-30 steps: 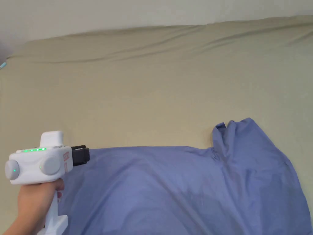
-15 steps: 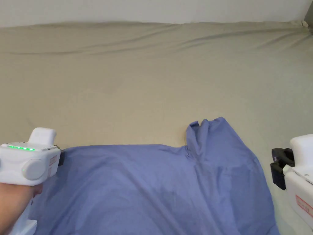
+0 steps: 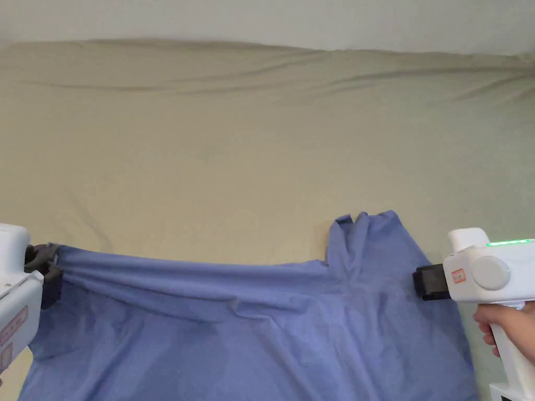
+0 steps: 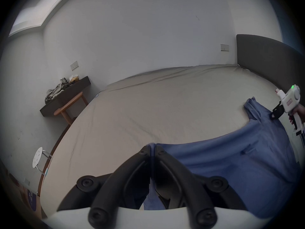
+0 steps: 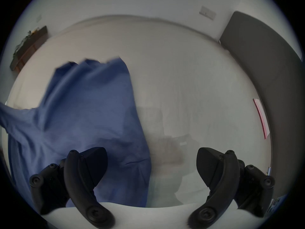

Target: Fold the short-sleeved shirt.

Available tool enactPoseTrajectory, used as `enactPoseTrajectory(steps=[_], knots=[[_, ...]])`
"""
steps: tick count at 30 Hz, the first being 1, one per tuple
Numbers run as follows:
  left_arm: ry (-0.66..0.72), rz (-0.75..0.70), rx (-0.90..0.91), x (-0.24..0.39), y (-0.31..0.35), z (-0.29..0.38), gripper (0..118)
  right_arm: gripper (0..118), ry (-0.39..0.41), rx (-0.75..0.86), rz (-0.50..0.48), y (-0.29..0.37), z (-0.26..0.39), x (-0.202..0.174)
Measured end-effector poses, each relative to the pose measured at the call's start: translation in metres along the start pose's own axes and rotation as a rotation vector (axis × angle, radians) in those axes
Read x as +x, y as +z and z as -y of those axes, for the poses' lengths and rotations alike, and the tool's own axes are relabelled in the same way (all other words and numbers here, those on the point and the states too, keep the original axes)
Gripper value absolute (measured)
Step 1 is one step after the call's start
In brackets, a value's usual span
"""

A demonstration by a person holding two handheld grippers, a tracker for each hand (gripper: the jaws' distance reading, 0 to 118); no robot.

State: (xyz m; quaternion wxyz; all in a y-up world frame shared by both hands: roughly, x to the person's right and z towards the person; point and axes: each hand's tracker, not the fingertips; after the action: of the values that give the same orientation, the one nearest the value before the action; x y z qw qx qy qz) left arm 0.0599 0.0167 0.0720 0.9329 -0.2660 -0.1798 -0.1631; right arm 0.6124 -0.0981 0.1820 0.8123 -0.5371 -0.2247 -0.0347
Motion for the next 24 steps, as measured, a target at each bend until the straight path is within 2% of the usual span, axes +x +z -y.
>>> enactPoseTrajectory(steps=[3,4,5,6,7,8,9,10,11,14,19,22,24], knots=[[-0.023,-0.014,-0.002,0.003,0.004,0.005,1,111,0.018,0.035,-0.009,-0.001,0.002,-0.006],[-0.025,-0.018,-0.003,0.004,0.005,0.007,1,104,0.017,0.033,-0.005,0.001,0.001,-0.006],[-0.020,-0.020,-0.004,0.004,0.006,0.009,1,89,0.011,0.037,-0.022,0.006,0.004,-0.006],[-0.007,-0.018,-0.006,0.003,0.007,0.010,1,47,0.007,0.062,-0.101,0.012,0.008,-0.007],[0.000,-0.017,-0.005,0.004,0.009,0.011,1,15,0.009,0.081,-0.202,0.018,0.011,-0.007],[0.006,-0.021,-0.004,0.004,0.012,0.011,1,6,0.012,0.094,-0.211,0.022,0.014,-0.011],[0.011,-0.023,-0.005,0.004,0.014,0.011,1,6,0.060,0.112,-0.122,0.033,0.017,-0.018],[0.015,-0.025,-0.006,0.005,0.016,0.011,1,6,0.093,0.118,-0.087,0.040,0.020,-0.022],[0.017,-0.030,0.002,0.005,0.022,0.010,1,6,0.102,0.131,-0.098,0.048,0.022,-0.023],[0.008,-0.047,0.042,0.003,0.044,0.003,1,6,0.078,0.232,-0.069,0.090,0.030,-0.018],[0.024,-0.093,0.155,-0.009,0.100,-0.020,1,6,0.104,0.480,0.007,0.194,0.047,0.001],[0.038,-0.119,0.232,-0.017,0.139,-0.035,1,6,0.044,0.640,-0.040,0.254,0.064,0.021],[0.050,-0.137,0.296,-0.022,0.169,-0.046,1,6,0.016,0.741,-0.027,0.297,0.078,0.029]])
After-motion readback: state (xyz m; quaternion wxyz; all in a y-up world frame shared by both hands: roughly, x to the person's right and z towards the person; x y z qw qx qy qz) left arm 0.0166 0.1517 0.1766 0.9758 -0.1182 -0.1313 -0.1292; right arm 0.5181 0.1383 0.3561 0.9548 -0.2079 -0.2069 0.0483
